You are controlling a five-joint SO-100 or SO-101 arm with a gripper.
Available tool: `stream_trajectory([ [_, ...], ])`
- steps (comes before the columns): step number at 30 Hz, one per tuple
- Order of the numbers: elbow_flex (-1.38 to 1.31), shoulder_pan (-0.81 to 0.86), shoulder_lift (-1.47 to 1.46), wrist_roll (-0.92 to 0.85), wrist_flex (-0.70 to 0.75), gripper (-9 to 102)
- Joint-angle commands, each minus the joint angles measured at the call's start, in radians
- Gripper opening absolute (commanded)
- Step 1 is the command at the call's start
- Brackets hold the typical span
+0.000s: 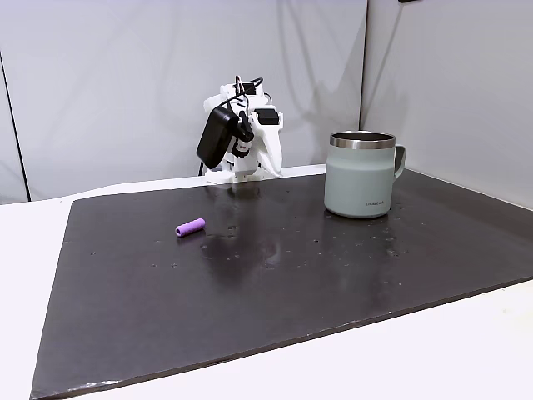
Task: Grasp a pengrip and put it in the cup.
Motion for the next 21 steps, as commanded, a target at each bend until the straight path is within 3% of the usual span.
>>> stream_trajectory([
  [1, -0.003, -0.011, 0.008, 0.0, -0.034, 0],
  [21, -0.003, 0.008, 0.008, 0.038, -0.029, 0],
])
